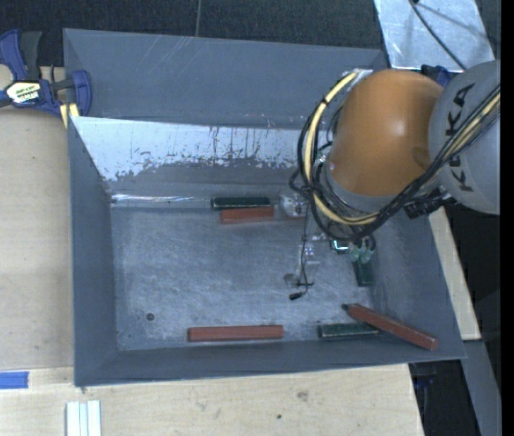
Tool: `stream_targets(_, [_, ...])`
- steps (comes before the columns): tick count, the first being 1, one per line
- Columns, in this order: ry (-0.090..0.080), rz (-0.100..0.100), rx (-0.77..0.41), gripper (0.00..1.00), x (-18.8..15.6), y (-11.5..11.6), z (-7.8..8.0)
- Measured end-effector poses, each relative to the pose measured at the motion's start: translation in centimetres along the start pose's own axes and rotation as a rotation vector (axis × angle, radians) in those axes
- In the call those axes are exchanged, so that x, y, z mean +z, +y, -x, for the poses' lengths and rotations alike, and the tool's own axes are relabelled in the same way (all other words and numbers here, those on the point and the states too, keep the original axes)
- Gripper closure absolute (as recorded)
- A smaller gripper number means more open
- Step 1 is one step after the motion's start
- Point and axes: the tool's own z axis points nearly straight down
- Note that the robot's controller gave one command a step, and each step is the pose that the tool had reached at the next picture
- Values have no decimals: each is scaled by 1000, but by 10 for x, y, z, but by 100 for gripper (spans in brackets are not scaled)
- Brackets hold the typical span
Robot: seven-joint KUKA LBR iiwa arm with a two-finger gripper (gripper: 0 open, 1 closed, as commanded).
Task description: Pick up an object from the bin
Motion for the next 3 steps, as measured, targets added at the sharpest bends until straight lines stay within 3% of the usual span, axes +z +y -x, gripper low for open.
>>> stream_targets(1, [-12,0,20,0,3,-36,54])
stream_targets(2, [-8,0,-9,0,129,-4,86])
stream_targets(3, [-20,1,-6,100,120,-5,90])
